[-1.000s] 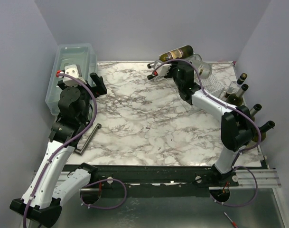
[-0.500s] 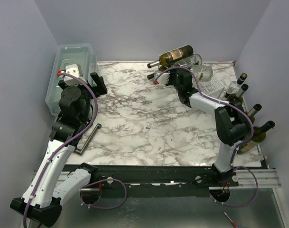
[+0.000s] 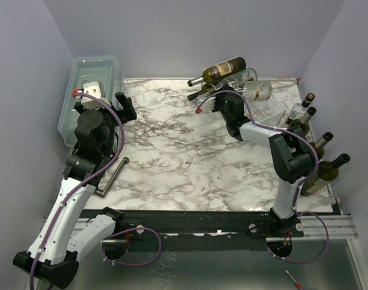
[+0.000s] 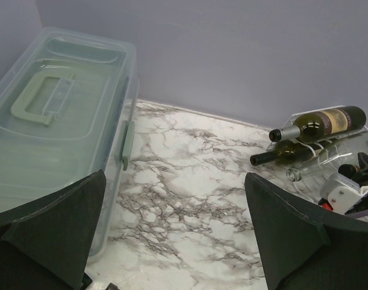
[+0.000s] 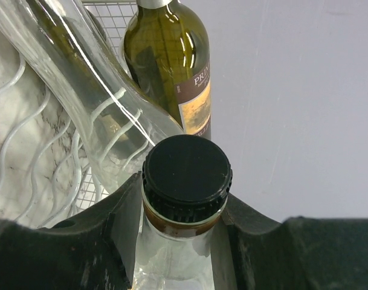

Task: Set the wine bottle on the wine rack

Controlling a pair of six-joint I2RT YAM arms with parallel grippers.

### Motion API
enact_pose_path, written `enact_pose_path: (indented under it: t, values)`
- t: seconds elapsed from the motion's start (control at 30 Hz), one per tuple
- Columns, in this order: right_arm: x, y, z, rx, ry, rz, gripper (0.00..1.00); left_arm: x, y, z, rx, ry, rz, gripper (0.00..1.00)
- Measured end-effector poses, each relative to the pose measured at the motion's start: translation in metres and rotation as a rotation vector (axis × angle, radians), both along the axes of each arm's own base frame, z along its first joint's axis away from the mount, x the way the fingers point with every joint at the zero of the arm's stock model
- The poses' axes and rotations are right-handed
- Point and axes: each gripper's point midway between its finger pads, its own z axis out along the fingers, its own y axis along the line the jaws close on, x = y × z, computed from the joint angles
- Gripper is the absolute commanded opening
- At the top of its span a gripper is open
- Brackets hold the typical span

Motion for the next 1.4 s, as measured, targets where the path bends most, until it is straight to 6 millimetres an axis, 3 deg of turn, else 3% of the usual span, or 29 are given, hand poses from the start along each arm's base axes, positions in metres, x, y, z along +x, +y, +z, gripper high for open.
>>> enact_pose_path:
  t: [0.57,0.6,0.7,0.73,0.97,1.17,1.4]
  values:
    - [-0.009,0.005,-0.006,0.002,-0.060,0.081,0.04,0.000,0.000,0.000,-0.001,0.000,0.000,0.99]
    - [-0.009,0.005,-0.006,0.002,-0.062,0.083,0.06,0.000,0.000,0.000,-0.001,0.000,0.000,0.99]
    - [-0.011,0.006,-0.008,-0.002,-0.066,0.091,0.30,0.000,0.000,0.000,0.000,-0.001,0.000,0.99]
    - [-0.011,0.006,-0.008,-0.002,-0.067,0.094,0.34,0.000,0.000,0.000,-0.001,-0.001,0.000,0.99]
    - [-0.021,0.009,-0.023,-0.001,-0.059,0.125,0.46,-0.001,0.000,0.001,-0.002,-0.005,0.000,0.99]
    - [-0.025,0.006,-0.024,0.009,-0.076,0.126,0.65,-0.004,0.001,0.004,-0.005,-0.014,0.000,0.99]
    - [-0.035,0.000,-0.026,0.023,-0.065,0.121,0.77,-0.007,0.002,0.007,-0.010,-0.024,0.000,0.99]
